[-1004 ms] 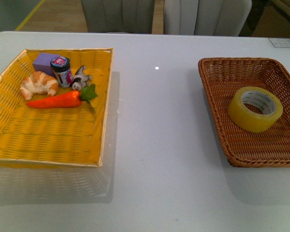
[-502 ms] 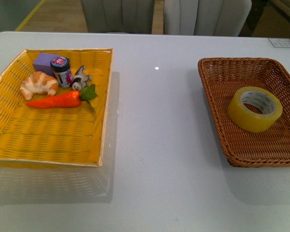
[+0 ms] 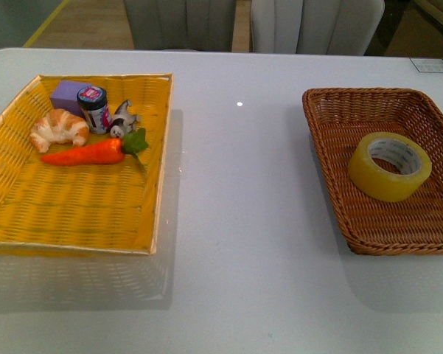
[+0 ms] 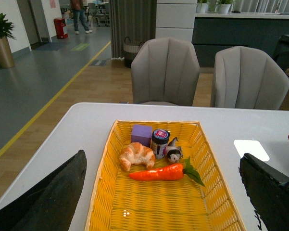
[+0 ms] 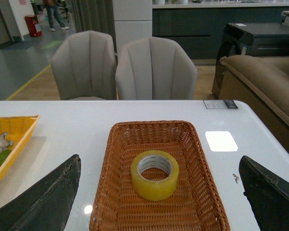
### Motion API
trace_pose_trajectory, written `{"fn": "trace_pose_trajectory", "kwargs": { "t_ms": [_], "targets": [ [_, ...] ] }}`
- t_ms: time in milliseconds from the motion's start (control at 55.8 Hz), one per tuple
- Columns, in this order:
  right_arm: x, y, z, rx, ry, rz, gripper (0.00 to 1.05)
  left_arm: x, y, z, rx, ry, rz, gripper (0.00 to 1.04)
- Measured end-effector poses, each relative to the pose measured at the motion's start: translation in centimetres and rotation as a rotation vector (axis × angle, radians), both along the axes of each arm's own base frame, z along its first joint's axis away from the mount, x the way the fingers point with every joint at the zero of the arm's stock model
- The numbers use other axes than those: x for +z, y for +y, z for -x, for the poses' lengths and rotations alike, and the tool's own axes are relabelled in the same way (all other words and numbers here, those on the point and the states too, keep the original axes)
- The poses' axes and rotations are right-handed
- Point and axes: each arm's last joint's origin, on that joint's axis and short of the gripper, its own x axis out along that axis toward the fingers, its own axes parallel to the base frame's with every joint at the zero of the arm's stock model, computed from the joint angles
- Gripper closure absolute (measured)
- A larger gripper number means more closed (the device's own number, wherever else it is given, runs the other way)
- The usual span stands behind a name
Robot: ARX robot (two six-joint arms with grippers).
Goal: Move tape to another basket
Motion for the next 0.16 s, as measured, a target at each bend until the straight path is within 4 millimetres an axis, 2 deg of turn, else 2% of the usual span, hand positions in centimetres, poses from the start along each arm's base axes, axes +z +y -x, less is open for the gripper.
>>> {"fn": "trace_pose_trajectory", "kwargs": {
  "t_ms": [161],
  "targets": [
    [0.0, 0.0, 0.0, 0.0, 0.0, 0.0, 0.09, 0.0, 0.0, 0.0, 0.0, 0.0, 0.0, 0.09]
  ]
}}
